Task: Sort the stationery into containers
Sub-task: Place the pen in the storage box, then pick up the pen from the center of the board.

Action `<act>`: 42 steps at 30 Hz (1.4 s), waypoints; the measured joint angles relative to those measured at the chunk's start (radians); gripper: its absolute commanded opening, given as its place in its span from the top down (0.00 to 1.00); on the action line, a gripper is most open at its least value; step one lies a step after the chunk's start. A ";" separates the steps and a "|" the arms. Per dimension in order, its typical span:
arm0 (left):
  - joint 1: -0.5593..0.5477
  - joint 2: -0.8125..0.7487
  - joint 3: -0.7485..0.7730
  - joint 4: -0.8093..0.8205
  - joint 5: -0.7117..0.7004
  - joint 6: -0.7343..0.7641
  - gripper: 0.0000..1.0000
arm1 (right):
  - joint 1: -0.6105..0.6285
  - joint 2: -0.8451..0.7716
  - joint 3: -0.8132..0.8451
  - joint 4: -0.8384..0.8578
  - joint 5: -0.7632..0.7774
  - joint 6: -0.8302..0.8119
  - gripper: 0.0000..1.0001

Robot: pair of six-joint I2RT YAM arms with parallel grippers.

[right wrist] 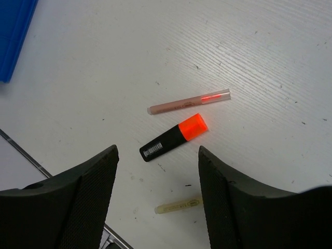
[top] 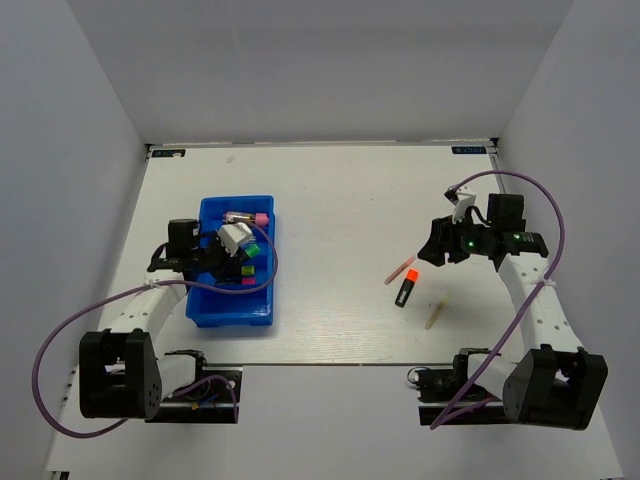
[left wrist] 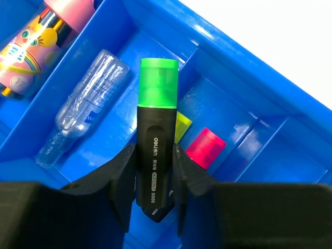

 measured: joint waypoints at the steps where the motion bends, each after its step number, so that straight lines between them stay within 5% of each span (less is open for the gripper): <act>1: 0.002 0.000 -0.003 0.003 -0.001 -0.002 0.52 | 0.000 0.003 0.000 -0.003 -0.004 -0.003 0.33; 3: 0.005 -0.002 -0.015 0.020 -0.004 -0.013 0.36 | 0.000 0.016 0.000 -0.015 -0.010 -0.010 0.32; 10: 0.005 -0.037 -0.053 0.058 -0.010 -0.059 0.28 | 0.000 0.040 0.000 -0.041 -0.028 -0.027 0.33; 11: 0.005 -0.047 -0.052 0.062 -0.010 -0.070 0.31 | 0.000 0.040 0.000 -0.044 -0.036 -0.039 0.35; 14: 0.004 -0.093 -0.050 0.065 -0.007 -0.137 0.78 | 0.001 0.040 0.000 -0.053 -0.092 -0.143 0.45; 15: 0.001 -0.113 -0.045 0.061 -0.006 -0.159 1.00 | 0.000 0.039 -0.003 -0.067 -0.140 -0.240 0.51; 18: -0.056 -0.163 0.005 0.021 -0.038 -0.267 1.00 | -0.004 0.029 -0.049 -0.180 -0.261 -0.720 0.52; 20: -0.138 -0.165 0.093 -0.062 -0.062 -0.356 0.89 | 0.001 0.042 -0.084 -0.282 -0.282 -1.032 0.48; 22: -0.225 -0.151 0.182 -0.132 -0.089 -0.423 0.59 | 0.004 0.119 -0.062 -0.436 -0.282 -1.269 0.16; 25: -0.370 -0.156 0.211 -0.185 -0.137 -0.498 0.34 | 0.006 0.348 0.083 -0.584 -0.237 -1.477 0.10; 30: -0.535 -0.221 0.100 -0.253 -0.217 -0.561 0.31 | 0.009 0.540 0.192 -0.600 -0.187 -1.622 0.15; 38: -0.546 -0.364 0.078 -0.273 -0.300 -0.575 0.31 | 0.082 0.559 0.124 -0.643 -0.098 -1.683 0.29; 42: -0.546 -0.399 0.063 -0.267 -0.319 -0.575 0.31 | 0.107 0.565 0.103 -0.595 -0.080 -1.692 0.26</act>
